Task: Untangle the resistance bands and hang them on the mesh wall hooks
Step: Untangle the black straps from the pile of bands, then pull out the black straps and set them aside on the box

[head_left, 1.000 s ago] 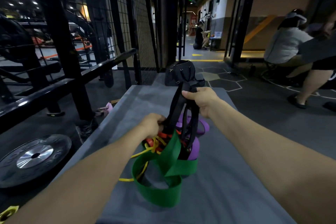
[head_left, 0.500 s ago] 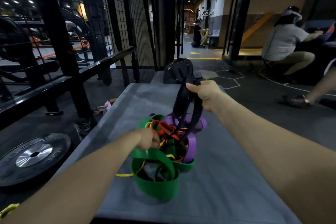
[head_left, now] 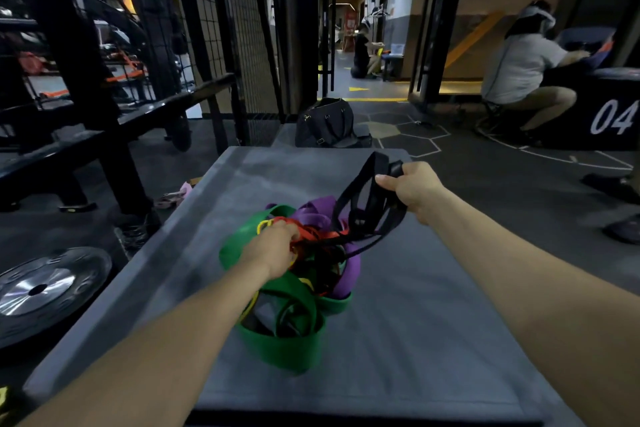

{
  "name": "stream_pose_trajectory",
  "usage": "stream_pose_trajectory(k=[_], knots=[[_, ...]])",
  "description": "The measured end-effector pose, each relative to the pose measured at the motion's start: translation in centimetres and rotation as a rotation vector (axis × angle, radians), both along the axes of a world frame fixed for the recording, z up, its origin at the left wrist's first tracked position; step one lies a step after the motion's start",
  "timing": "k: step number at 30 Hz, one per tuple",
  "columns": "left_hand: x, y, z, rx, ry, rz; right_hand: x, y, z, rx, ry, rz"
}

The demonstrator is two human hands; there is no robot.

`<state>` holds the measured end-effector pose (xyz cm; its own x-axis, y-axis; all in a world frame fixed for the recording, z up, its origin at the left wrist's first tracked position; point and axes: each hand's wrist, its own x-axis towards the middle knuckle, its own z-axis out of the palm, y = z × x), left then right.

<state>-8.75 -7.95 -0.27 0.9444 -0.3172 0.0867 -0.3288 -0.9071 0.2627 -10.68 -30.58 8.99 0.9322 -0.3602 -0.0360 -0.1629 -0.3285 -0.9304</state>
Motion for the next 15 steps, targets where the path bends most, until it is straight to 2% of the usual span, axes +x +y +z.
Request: stream_pose_trajectory(k=[4, 10, 15], knots=[[-0.2, 0.7, -1.2, 0.149, 0.056, 0.073, -0.2, -1.2, -1.9, -0.043, 0.069, -0.01], [0.0, 3.1, -2.0, 0.014, 0.11, 0.162, -0.2, -1.4, -6.5, -0.274, 0.216, -0.004], [0.1, 2.6, -2.5, -0.05, 0.043, 0.143, -0.7, -2.1, -8.5, -0.236, 0.317, -0.085]])
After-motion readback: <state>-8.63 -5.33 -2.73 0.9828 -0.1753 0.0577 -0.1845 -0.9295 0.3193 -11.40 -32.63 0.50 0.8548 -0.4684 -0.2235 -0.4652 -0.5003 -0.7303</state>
